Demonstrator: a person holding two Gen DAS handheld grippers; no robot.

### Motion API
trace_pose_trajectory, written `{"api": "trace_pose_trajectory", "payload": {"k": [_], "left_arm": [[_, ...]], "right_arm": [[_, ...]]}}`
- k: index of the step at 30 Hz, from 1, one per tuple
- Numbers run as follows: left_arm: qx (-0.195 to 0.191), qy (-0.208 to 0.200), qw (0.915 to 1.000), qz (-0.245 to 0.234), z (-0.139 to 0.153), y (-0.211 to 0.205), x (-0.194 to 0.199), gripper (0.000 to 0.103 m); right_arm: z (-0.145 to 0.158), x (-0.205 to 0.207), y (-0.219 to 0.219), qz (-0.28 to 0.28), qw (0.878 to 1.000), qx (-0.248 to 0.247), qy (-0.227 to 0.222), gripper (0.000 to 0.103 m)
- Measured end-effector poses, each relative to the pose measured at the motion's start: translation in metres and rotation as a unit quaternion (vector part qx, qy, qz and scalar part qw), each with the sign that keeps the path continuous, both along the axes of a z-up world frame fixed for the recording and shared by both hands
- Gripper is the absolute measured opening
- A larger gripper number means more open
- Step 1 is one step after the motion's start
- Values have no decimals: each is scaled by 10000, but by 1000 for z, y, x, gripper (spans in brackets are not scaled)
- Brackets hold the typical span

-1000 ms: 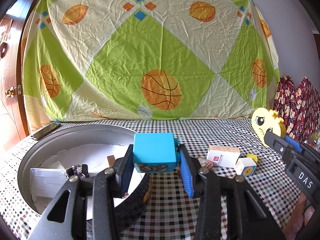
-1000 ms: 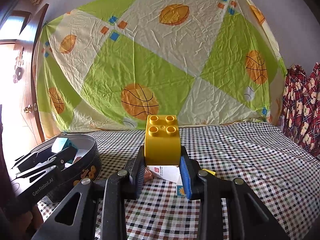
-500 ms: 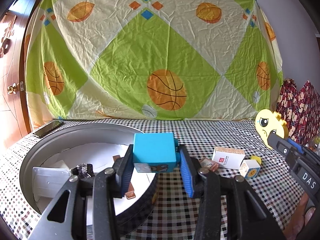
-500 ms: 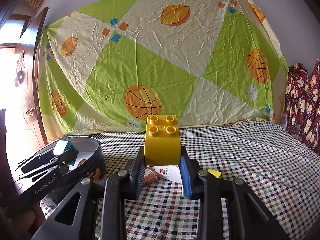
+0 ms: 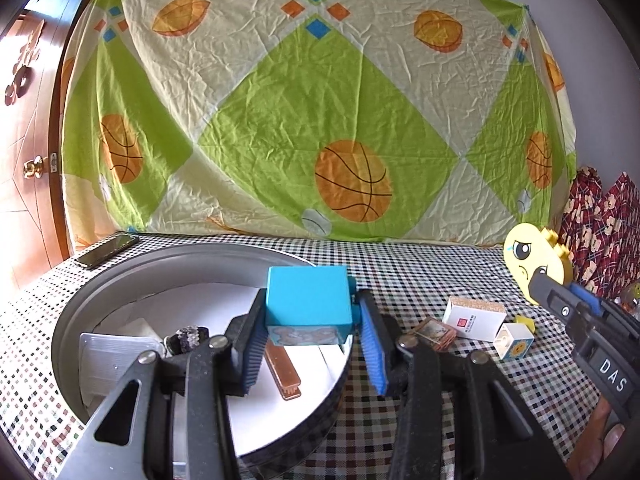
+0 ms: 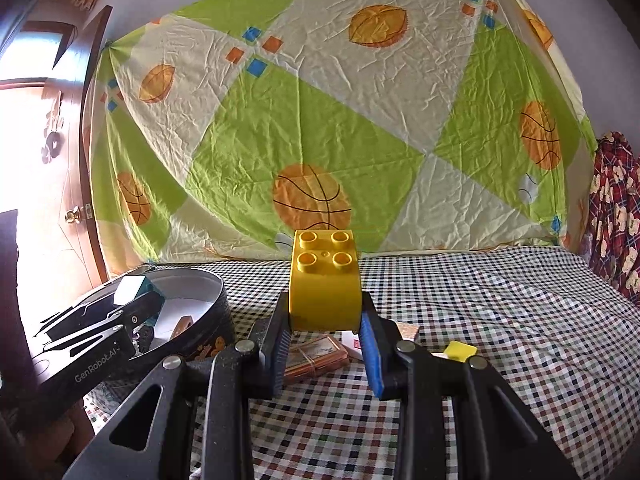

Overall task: Organize rigid objects
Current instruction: 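Carry the teal and yellow Lego blocks over the round tin with both tools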

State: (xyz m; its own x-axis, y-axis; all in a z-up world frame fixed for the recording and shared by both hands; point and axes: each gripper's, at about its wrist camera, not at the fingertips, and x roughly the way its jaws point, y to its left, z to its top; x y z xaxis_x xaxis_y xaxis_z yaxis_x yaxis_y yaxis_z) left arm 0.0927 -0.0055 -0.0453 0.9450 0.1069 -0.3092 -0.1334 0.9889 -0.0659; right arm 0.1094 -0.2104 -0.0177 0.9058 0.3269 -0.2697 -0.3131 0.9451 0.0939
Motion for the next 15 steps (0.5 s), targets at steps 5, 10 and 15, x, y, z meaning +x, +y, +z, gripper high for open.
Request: {"api": "trace_pose_trajectory", "payload": {"k": [5, 10, 15], "left_arm": [[-83, 16, 10000, 45, 0, 9, -1, 42], [-152, 38, 9998, 83, 0, 17, -4, 42], [-195, 25, 9997, 136, 0, 27, -6, 42]], "right_arm": [[-1, 2, 14, 100, 9999, -44, 42, 34], [0, 3, 28, 222, 9997, -92, 48, 34], [0, 3, 41, 319, 9994, -146, 55, 34]]}}
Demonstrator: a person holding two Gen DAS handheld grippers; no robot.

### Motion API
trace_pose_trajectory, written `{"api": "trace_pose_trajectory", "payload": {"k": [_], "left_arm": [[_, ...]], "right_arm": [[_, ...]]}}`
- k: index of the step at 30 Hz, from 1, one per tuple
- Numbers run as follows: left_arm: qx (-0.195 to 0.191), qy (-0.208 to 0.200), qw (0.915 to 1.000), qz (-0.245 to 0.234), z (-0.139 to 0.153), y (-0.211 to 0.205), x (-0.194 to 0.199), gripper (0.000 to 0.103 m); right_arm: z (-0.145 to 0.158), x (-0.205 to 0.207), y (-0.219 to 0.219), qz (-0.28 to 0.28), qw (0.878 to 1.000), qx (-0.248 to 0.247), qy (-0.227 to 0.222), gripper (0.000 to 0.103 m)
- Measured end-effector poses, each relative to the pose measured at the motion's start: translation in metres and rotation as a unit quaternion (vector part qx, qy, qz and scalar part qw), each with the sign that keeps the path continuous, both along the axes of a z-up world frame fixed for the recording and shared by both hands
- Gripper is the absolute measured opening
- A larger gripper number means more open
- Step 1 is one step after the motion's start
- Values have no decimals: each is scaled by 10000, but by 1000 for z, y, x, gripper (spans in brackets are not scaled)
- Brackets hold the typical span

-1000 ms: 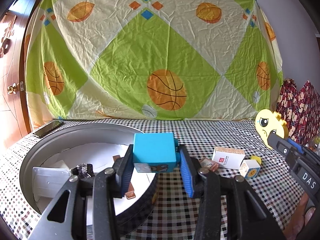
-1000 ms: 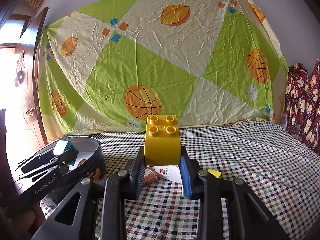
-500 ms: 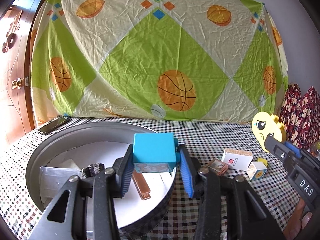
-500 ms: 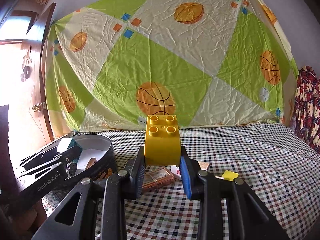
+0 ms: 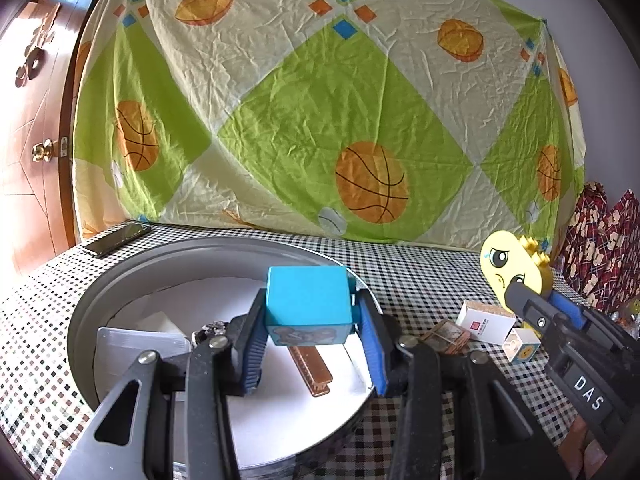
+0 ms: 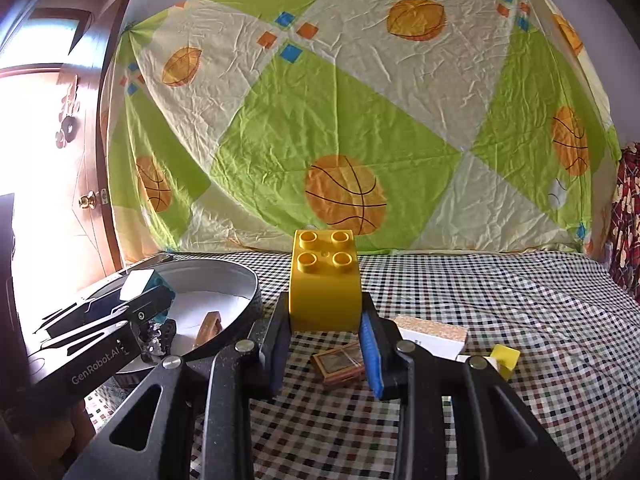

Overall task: Organize rigid objects
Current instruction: 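Carry the teal and yellow Lego blocks over the round tin with both tools, then lower and open left tool to drop the teal block while right tool releases the yellow block into the tin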

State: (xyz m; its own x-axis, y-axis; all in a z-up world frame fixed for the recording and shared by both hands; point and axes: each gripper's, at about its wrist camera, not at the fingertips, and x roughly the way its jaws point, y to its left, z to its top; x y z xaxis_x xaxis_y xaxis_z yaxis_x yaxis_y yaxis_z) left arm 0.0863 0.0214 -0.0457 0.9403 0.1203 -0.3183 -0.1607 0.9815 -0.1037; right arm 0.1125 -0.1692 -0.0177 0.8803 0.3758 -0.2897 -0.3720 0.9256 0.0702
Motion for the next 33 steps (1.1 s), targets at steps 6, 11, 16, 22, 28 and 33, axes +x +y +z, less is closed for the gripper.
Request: {"api": "trace_pose_trajectory", "payload": {"k": [6, 11, 16, 22, 28, 33], "left_arm": [[-120, 21, 9999, 100, -1, 15, -1, 42], [-94, 51, 9998, 186, -1, 23, -2, 42], [-110, 81, 9996, 260, -2, 32, -2, 42], [-121, 105, 9993, 334, -1, 39, -2, 42], [41, 105, 9989, 454, -1, 44, -4, 42], [0, 118, 9986, 512, -1, 51, -5, 42]], "right_arm": [[0, 0, 13, 110, 9999, -66, 1, 34], [0, 0, 25, 216, 9997, -115, 3, 34], [-1, -1, 37, 318, 9994, -156, 4, 34], [-1, -1, 48, 417, 9989, -197, 16, 34], [-1, -1, 58, 501, 9985, -223, 31, 34], [-2, -2, 66, 565, 9980, -264, 33, 34]]}}
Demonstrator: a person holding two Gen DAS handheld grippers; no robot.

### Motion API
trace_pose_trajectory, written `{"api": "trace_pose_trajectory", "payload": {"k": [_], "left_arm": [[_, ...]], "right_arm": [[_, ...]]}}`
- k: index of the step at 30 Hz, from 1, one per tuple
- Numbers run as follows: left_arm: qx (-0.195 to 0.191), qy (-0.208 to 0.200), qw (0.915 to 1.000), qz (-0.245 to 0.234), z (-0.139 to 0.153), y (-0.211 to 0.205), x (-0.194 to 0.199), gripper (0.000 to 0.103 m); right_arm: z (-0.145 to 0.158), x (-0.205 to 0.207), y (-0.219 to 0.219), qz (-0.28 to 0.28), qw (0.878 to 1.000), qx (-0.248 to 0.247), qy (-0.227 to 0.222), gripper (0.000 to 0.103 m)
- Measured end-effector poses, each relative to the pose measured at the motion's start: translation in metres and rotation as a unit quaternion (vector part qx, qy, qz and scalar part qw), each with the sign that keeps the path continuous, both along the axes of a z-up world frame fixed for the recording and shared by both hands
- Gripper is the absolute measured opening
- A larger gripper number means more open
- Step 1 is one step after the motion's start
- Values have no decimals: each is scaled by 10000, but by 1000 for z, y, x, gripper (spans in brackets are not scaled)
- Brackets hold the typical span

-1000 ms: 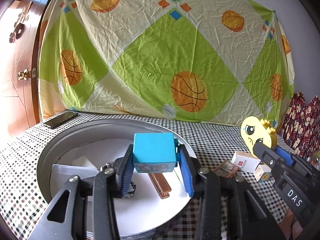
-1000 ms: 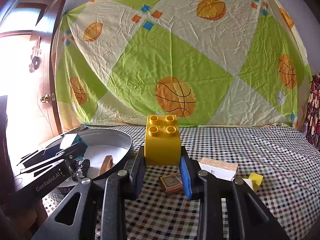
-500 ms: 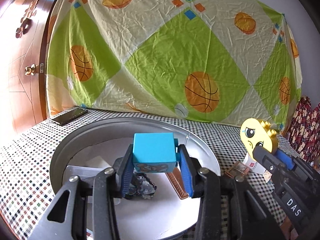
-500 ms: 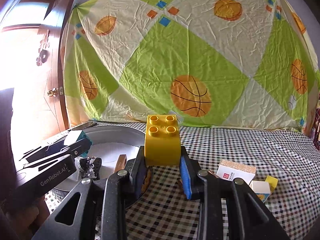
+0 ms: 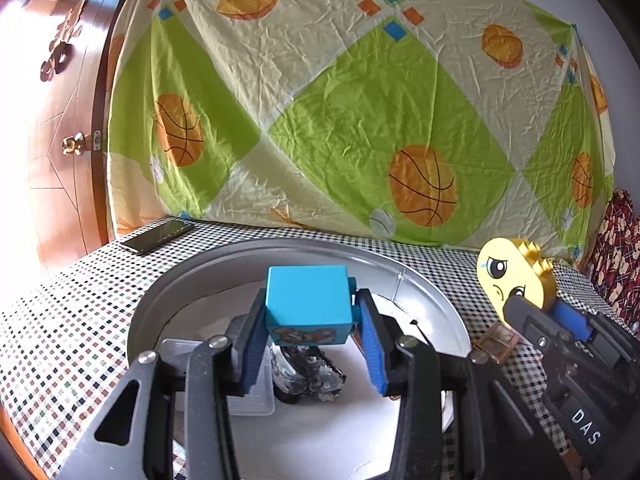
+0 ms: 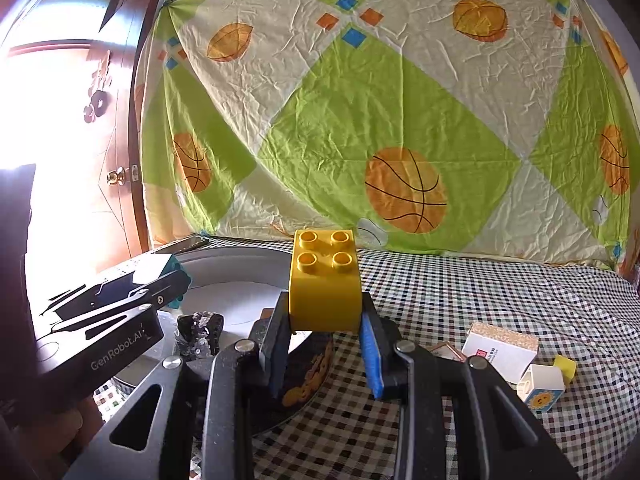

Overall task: Organize rigid objects
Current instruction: 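Lower and open left tool to drop the teal block while right tool releases the yellow block into the tin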

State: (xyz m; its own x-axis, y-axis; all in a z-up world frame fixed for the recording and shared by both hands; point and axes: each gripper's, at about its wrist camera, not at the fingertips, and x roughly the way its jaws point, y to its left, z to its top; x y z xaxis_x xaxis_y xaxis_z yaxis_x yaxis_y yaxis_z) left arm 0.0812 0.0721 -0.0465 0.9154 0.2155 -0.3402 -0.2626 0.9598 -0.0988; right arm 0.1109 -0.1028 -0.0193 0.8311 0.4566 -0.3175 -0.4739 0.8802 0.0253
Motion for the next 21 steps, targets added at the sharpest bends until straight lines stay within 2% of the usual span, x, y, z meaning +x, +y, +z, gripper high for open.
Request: {"api": "trace_pose_trajectory", "payload": {"k": [21], "left_arm": [[-9, -5, 9999, 120, 2, 17, -2, 42]], "right_arm": [[-3, 0, 29, 241, 9996, -155, 24, 34]]}}
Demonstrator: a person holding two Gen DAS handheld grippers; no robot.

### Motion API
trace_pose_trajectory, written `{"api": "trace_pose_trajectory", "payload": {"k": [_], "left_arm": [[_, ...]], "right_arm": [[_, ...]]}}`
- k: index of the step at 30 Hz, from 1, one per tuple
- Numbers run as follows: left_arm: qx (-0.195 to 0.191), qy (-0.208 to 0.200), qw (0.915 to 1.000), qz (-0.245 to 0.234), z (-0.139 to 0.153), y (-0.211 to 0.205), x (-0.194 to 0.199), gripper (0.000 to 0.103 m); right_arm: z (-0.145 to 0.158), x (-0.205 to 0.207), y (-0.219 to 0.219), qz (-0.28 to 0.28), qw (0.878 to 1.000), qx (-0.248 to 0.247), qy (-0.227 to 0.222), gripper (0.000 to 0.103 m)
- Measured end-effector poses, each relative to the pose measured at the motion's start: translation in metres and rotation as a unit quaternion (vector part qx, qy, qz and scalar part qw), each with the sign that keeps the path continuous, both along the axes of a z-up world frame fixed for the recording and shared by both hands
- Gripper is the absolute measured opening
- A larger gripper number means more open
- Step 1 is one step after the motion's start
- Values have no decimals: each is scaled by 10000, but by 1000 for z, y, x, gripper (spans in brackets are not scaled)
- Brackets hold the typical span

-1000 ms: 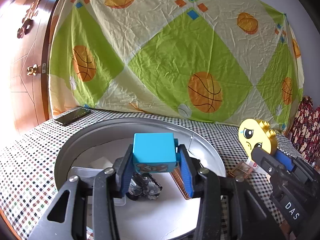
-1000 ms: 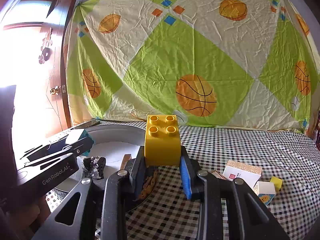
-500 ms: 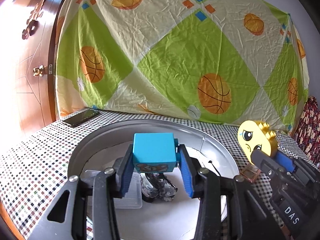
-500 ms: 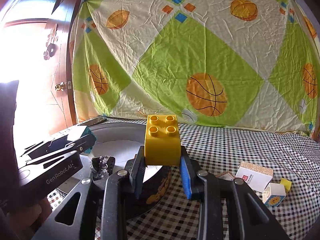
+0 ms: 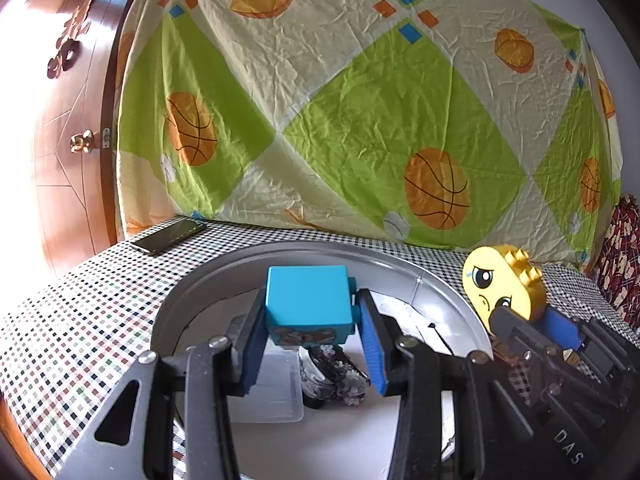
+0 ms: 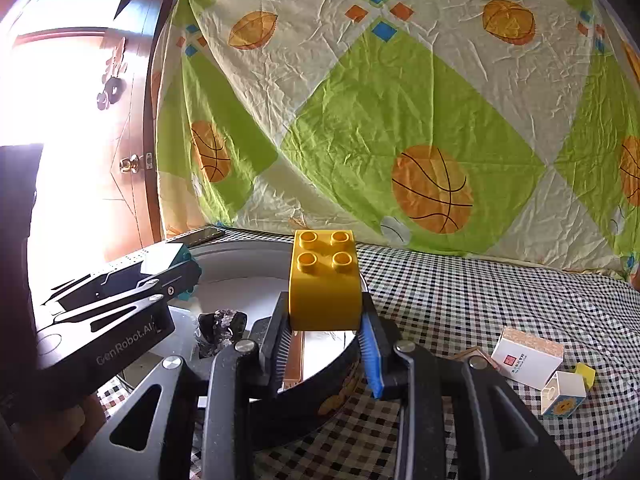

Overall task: Organize rigid objects
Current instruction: 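Lower and open left tool to drop the teal block while right tool releases the yellow block into the tin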

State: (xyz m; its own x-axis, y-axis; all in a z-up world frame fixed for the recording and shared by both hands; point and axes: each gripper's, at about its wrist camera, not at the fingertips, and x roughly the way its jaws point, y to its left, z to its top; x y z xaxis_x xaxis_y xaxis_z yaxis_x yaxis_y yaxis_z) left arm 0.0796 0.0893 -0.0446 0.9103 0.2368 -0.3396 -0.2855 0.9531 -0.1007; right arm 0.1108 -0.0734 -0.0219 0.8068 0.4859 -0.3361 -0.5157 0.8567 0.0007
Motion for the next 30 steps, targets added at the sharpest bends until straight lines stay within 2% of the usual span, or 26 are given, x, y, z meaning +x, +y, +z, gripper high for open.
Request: {"api": "trace_pose_trajectory", "payload": {"k": [12, 18, 30], "left_arm": [[26, 114, 9999, 72, -4, 14, 4, 42], [43, 231, 9997, 47, -5, 24, 10, 42], [56, 932, 9955, -161, -9, 40, 37, 42]], "right_arm": [[-2, 1, 20, 158, 9997, -167, -14, 34], [-3, 9, 30, 292, 9991, -249, 155, 34], [-1, 41, 49, 546, 9948, -467, 722, 34]]}}
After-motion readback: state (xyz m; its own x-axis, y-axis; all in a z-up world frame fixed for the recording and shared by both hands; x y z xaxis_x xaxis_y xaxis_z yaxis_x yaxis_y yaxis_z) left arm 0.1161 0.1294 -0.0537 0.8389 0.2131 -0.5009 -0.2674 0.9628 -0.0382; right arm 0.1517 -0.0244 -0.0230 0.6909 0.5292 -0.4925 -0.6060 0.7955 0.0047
